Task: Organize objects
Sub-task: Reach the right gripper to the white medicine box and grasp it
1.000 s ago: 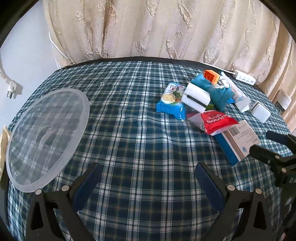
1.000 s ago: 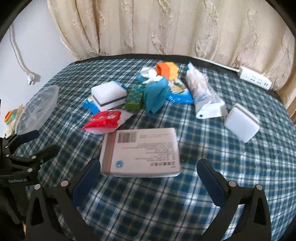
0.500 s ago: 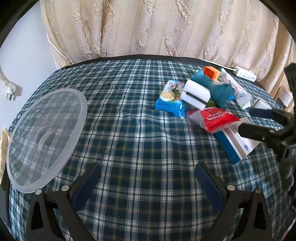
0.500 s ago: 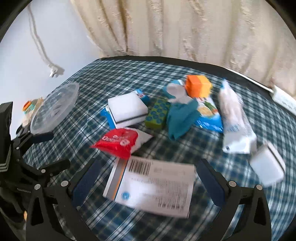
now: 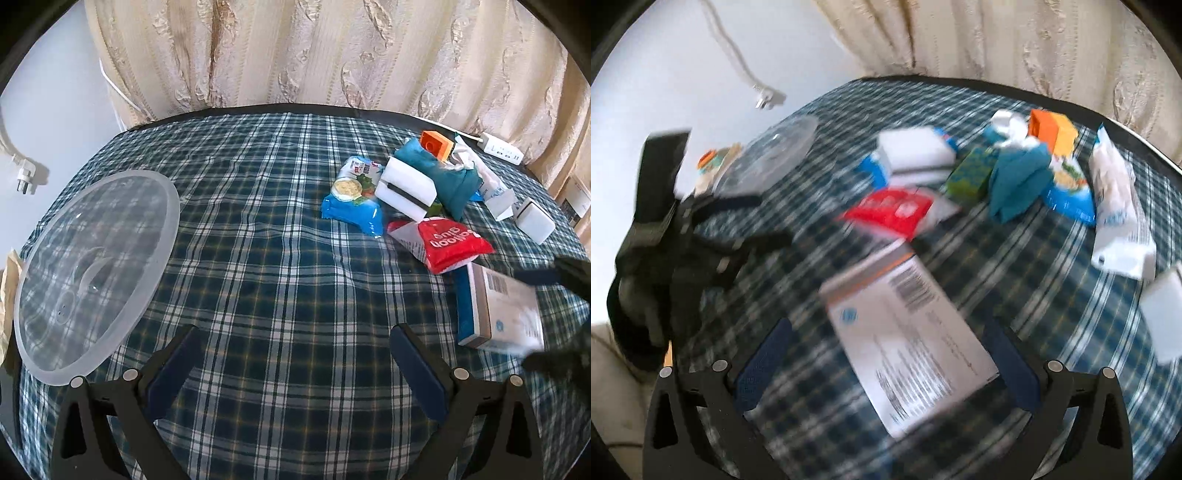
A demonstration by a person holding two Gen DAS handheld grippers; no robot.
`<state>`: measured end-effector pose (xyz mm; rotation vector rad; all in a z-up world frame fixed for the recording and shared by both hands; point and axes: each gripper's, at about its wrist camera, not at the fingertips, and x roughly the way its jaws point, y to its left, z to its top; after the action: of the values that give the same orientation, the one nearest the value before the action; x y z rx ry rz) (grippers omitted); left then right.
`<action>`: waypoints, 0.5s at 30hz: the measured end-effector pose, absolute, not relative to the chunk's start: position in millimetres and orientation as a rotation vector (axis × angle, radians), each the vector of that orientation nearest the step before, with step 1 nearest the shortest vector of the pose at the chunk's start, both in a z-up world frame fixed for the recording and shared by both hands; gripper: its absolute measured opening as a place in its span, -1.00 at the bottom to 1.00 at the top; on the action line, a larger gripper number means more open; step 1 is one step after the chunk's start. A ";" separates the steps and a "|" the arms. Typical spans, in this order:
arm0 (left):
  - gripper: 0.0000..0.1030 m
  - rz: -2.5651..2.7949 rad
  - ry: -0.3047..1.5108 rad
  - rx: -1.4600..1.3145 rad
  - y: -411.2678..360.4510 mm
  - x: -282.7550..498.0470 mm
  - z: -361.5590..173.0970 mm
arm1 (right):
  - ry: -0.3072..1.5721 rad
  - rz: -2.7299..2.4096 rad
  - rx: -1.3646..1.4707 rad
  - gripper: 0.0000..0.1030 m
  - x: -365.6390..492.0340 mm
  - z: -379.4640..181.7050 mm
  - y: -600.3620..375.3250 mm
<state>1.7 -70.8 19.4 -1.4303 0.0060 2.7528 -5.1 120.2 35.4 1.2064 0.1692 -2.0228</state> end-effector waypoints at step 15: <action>1.00 2.751 0.048 -1.408 -48.6 2.1 30.9 | 0.264 -2.210 1.182 0.44 16.2 29.2 117.3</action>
<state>2.1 -48.6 30.9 -1.4077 0.0479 2.7506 16.2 117.3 29.2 1.1818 0.2638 -2.2102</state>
